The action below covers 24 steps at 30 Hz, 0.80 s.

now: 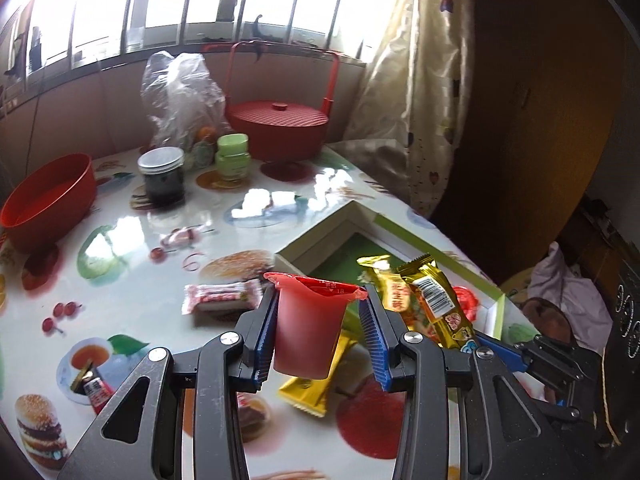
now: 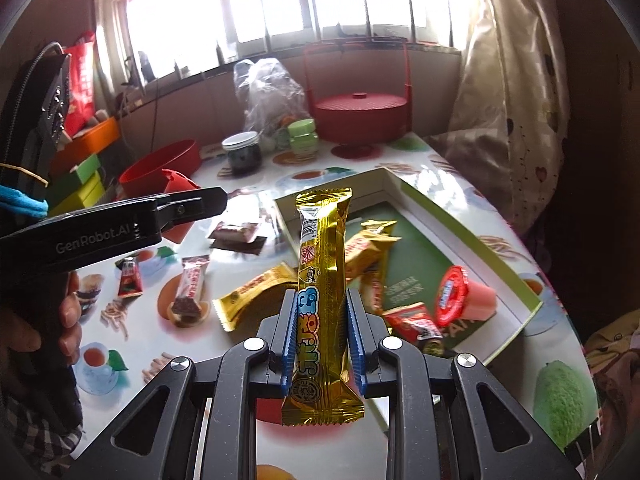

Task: Organize snacks
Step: 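Carry the jelly cup and gold stick bar in both grippers over the green box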

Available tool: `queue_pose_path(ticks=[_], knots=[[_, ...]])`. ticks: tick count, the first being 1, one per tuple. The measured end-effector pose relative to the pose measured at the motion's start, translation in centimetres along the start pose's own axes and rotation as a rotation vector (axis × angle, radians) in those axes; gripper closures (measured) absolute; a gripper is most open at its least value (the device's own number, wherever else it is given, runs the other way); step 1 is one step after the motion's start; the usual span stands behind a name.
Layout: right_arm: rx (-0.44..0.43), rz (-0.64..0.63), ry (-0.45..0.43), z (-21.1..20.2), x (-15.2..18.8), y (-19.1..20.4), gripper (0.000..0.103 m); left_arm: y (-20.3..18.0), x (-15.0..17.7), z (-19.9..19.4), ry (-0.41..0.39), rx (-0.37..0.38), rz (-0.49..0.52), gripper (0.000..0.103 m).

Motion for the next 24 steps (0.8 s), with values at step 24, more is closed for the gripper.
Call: queue_pose_path(ticks=[24], knots=[[0.148,0.1,0.051,0.5,2.0,-7.2,0.081,-5.7,-0.1,6.0,0.111,0.146,0.052,0.062]])
Point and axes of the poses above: each gripper's, at about its wrist camera, not at the fingertips, and z roughly the way its jaws point, y to its left, x to its underside, the point moved 4 cm from there along z, roughly the way its jaws point, and after that the axes turned 3 degrees about -z, right-handed, at the moved point
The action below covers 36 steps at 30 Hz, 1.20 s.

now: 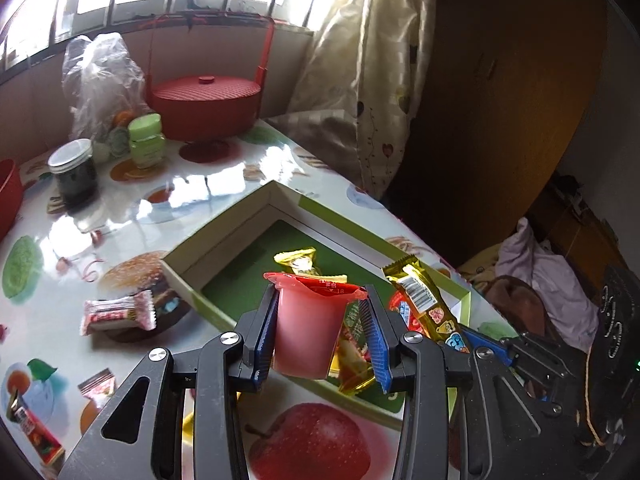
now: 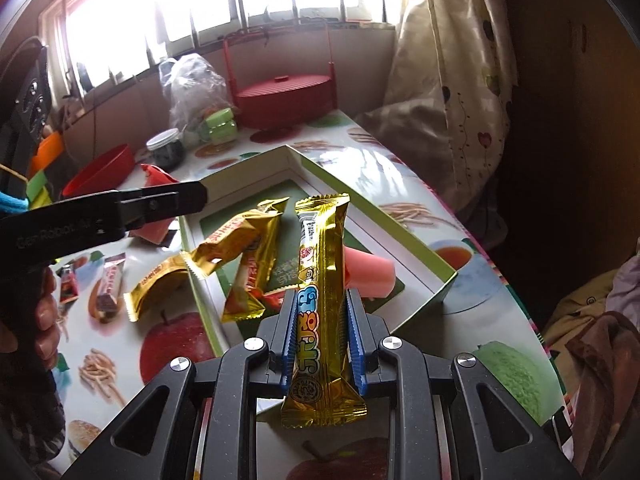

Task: Organize snacks
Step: 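Carry the jelly cup and gold stick bar in both grippers over the green box, then lower both items into the green box and open both grippers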

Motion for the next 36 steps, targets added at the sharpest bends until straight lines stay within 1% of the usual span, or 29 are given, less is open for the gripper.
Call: queue_pose_path(ticks=[4,14,18,26,29,34,36], knots=[[0.017,-0.007,0.0,0.1,0.0,-0.3,0.081,-0.5,0.2,1.1,0.022,0.003,0.005,0.062],[0.061,-0.052,0.0,0.7,0.3,0.2,0.081,-0.3,0.7,3.3,0.064,-0.018,0.002,0.062],[0.071,-0.06,0.001,1.0,0.2,0.3,0.081,-0.3,0.8,4.1,0.085,-0.015,0.002,0.062],[0.071,-0.057,0.001,1.1,0.1,0.3,0.081,-0.3,0.8,4.3,0.088,0.013,-0.003,0.062],[0.074,-0.055,0.003,1.2,0.1,0.3,0.081,-0.4,0.8,4.4,0.091,0.007,-0.002,0.062],[0.081,-0.053,0.01,1.4,0.0,0.3,0.074,-0.2,1.0,4.3,0.094,-0.005,-0.009,0.061],[0.076,-0.047,0.012,1.4,0.1,0.3,0.072,-0.2,1.0,4.1,0.092,0.006,-0.011,0.058]])
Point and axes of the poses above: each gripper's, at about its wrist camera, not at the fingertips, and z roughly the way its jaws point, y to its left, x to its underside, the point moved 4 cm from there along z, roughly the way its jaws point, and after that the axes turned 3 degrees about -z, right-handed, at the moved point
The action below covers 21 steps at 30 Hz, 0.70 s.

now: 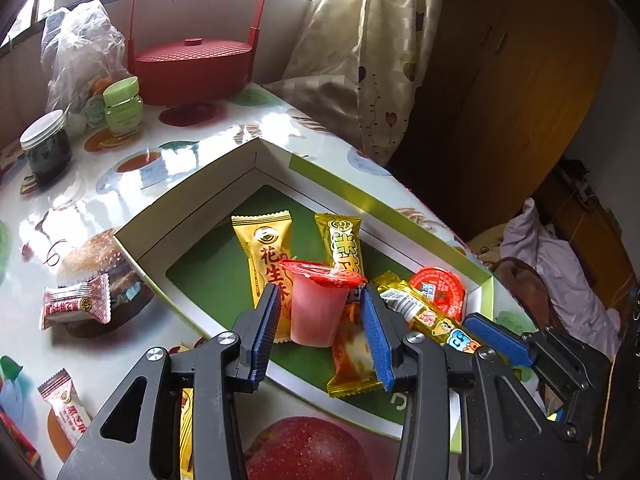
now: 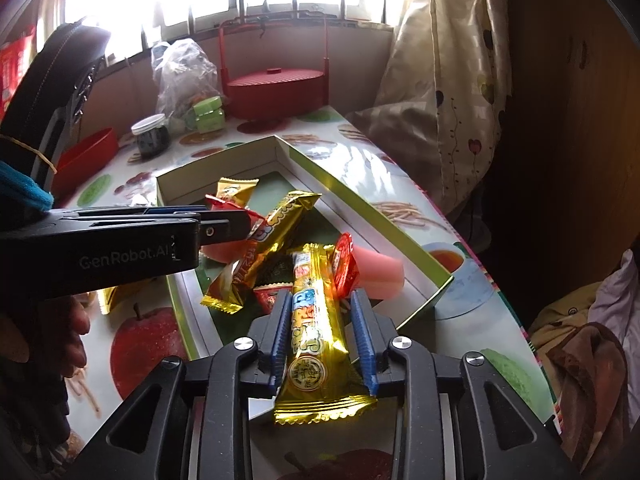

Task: Organize snacks
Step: 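Lower both items into the green box and open both grippers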

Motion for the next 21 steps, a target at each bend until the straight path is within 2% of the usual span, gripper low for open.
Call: queue_pose_path(ticks=[9,21], knots=[[-0.002,0.01,-0.016,-0.7,0.3,0.5,0.06,-0.1,0.2,-2.0,-0.035,0.017,0.001,0.057],[-0.022,0.022,-0.049,-2.5,0.1,1.6,0.053,0.4,1.4,-5.8,-0.08,-0.024,0.007,0.057]])
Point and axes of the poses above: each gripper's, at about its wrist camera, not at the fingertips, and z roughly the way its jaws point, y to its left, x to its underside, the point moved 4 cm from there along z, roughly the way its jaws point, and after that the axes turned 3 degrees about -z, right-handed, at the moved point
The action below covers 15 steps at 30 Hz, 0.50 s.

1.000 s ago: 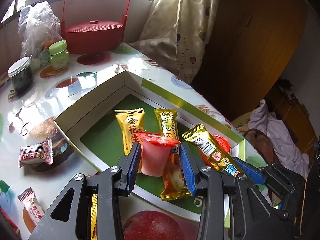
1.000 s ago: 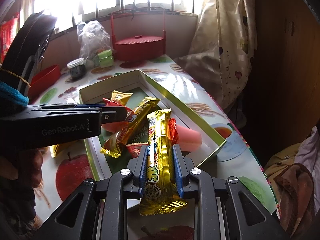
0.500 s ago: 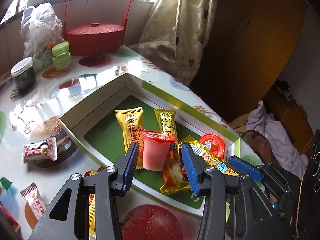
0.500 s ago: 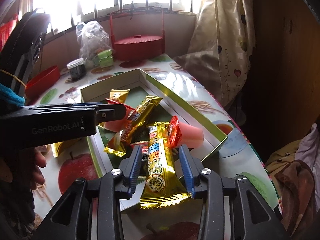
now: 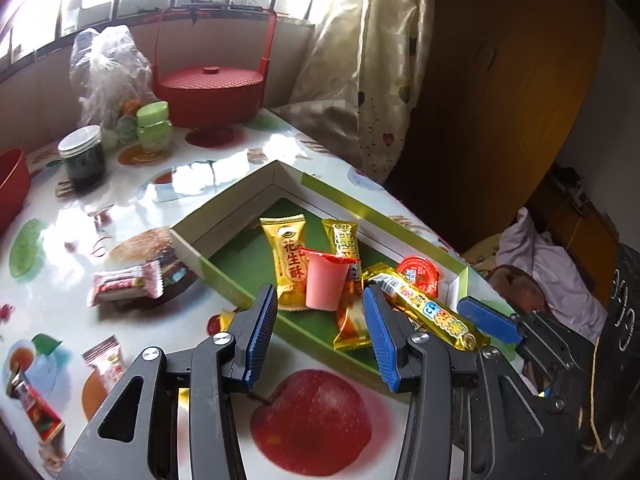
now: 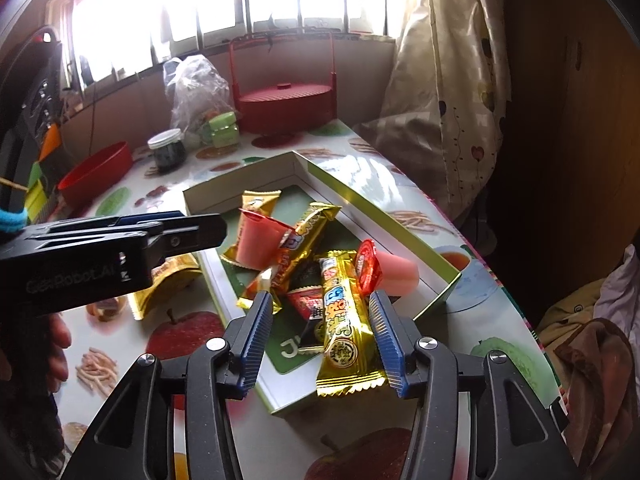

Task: Organize snacks
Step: 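Lower both items into the green box and open both grippers, then withdraw both grippers from the box toward the remaining snacks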

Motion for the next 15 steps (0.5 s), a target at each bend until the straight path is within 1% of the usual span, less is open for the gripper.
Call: queue_pose_path(ticks=[5,15], knots=[[-0.012,0.01,-0.004,-0.5,-0.2,0.7,0.052,0.8,0.5,-1.6,-0.022,-0.028,-0.01,0.057],[-0.05,-0.018,-0.026,-1.2,-0.7,3.0,0.052,2.5,1.4,-4.3,-0.06,-0.063,-0.03,0.057]])
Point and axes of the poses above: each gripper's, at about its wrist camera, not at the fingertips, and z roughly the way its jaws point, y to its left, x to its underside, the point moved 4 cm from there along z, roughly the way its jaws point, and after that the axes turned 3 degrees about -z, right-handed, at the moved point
